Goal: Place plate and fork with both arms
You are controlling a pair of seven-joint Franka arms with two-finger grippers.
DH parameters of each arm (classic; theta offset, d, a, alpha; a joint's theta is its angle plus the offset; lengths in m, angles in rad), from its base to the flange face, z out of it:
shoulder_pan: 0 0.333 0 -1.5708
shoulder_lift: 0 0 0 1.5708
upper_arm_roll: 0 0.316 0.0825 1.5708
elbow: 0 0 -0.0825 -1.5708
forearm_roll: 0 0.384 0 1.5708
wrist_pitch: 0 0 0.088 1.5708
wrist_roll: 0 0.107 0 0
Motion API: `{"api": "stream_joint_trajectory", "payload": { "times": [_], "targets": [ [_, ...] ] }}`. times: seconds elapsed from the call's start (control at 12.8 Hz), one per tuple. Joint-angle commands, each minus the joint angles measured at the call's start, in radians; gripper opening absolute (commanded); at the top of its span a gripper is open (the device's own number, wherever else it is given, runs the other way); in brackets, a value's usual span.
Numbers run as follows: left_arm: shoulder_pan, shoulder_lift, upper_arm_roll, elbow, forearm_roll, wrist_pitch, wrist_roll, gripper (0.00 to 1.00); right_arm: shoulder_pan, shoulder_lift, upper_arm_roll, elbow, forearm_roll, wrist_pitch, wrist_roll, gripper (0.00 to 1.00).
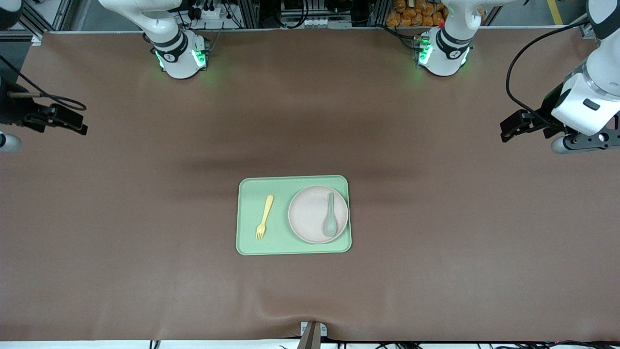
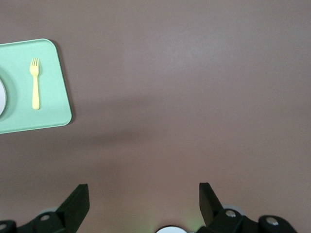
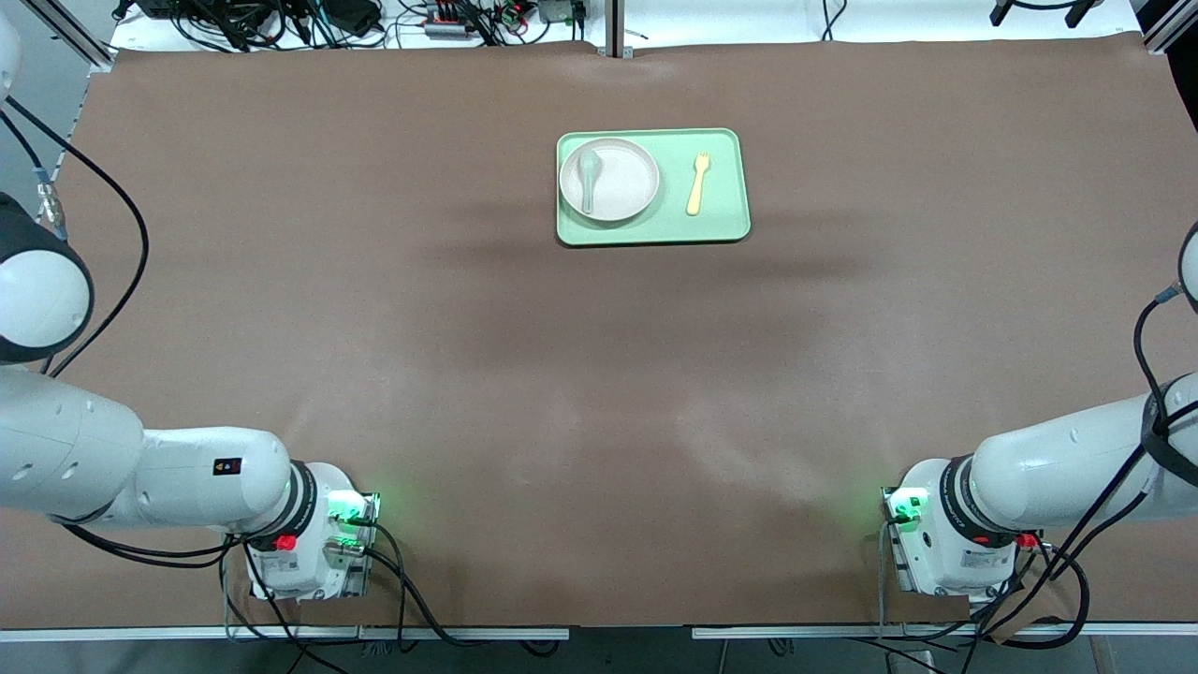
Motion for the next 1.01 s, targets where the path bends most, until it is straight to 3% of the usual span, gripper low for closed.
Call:
{"api": "stream_joint_trajectory", "payload": {
  "times": [0.0, 0.55, 0.94],
  "targets": [
    [0.005, -0.01, -0.007, -0.011, 0.014, 0.01, 0.003, 1.0, -0.032, -0.029, 0.031, -0.024, -0.005, -0.008, 0.032, 1.0],
    [0.006, -0.009, -0.007, -0.01, 0.016, 0.011, 0.014, 1.0, -0.053, -0.027, 0.019, -0.027, -0.001, 0.009, -0.005, 1.0],
    [0.008, -0.003, -0.004, 0.041, 0.024, -0.027, 0.014, 1.0, -0.042, -0.026, 0.024, -0.026, -0.012, 0.022, -0.004, 1.0]
  ]
}}
